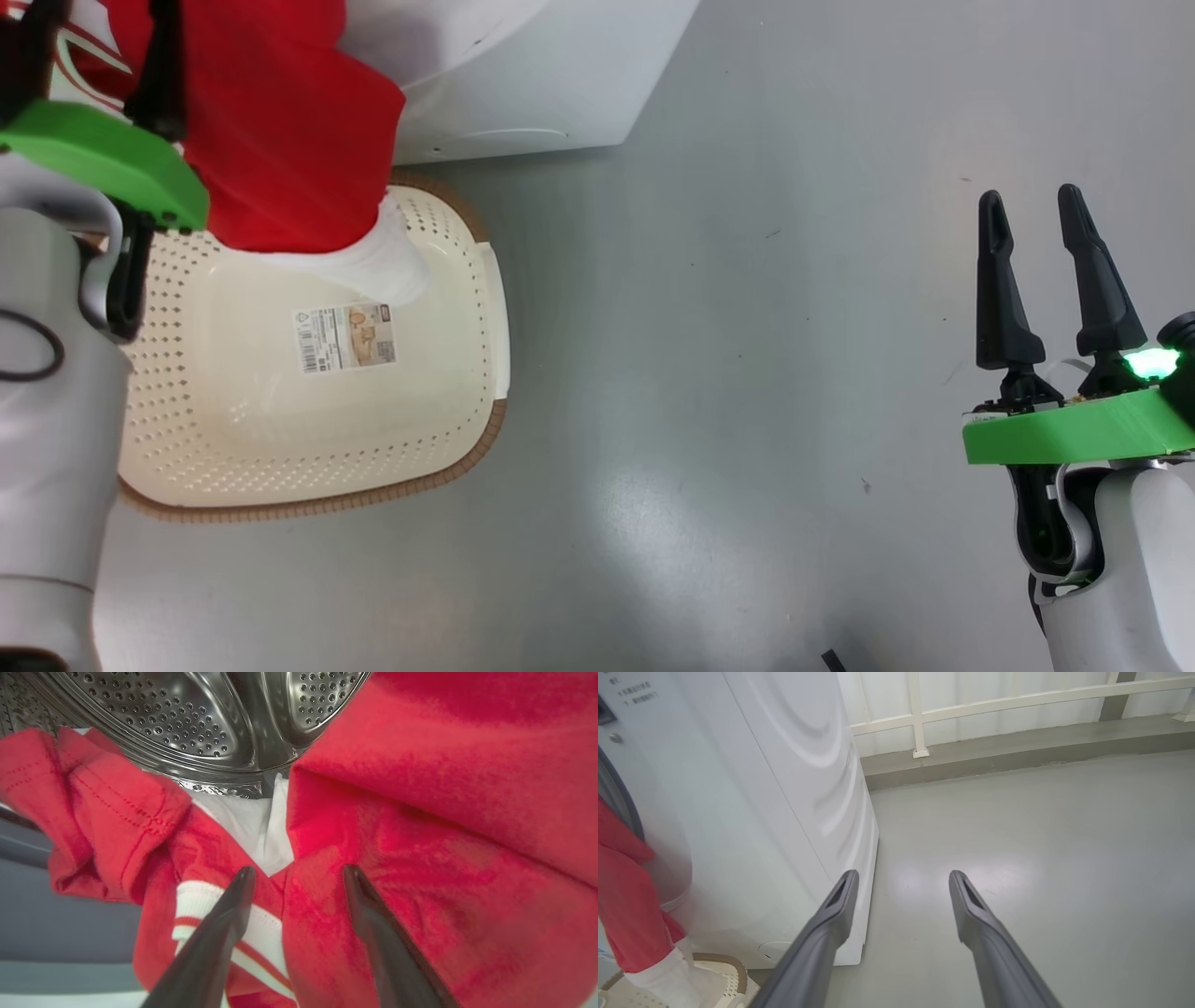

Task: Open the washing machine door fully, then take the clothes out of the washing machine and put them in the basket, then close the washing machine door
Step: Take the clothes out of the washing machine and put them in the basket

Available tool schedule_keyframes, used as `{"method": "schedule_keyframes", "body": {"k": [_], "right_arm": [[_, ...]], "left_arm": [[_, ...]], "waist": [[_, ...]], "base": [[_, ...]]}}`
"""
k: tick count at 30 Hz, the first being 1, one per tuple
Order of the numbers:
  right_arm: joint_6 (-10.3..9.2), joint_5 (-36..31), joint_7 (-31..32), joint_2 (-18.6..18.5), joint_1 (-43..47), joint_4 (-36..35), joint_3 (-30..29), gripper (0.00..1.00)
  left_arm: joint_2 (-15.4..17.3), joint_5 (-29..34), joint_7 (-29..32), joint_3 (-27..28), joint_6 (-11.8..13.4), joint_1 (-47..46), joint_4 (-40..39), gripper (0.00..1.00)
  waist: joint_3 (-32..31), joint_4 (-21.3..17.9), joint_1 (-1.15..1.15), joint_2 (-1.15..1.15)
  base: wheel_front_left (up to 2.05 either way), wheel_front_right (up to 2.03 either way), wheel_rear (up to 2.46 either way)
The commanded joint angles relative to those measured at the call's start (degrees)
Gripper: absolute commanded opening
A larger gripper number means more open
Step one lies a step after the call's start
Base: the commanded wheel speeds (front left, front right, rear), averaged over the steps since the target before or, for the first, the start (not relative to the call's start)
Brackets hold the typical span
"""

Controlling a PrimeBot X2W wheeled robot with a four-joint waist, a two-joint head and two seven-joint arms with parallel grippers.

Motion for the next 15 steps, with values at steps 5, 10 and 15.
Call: {"method": "schedule_keyframes", "body": {"k": [5,10,15], "right_arm": [[0.36,0.43,-0.36,0.03,0.47,-1.28,1.66,1.0],[0.36,0.63,-0.36,0.03,0.62,-1.38,1.69,1.0],[0.36,0.49,-0.36,0.03,0.66,-1.43,1.59,1.0]], "left_arm": [[4.34,-4.39,0.44,-3.35,-0.3,-3.38,3.54,1.0],[4.94,-8.1,0.27,-8.22,-0.3,-4.45,6.26,0.4],[5.4,-10.5,0.03,-10.83,-0.3,-5.03,7.59,0.0]], "waist": [[0.06,-0.46,0.0,0.0],[-0.15,-0.66,0.0,0.0],[-0.27,-0.56,0.0,0.0]], "base": [[0.0,0.0,0.0],[0.0,0.0,0.0],[0.0,0.0,0.0]]}}
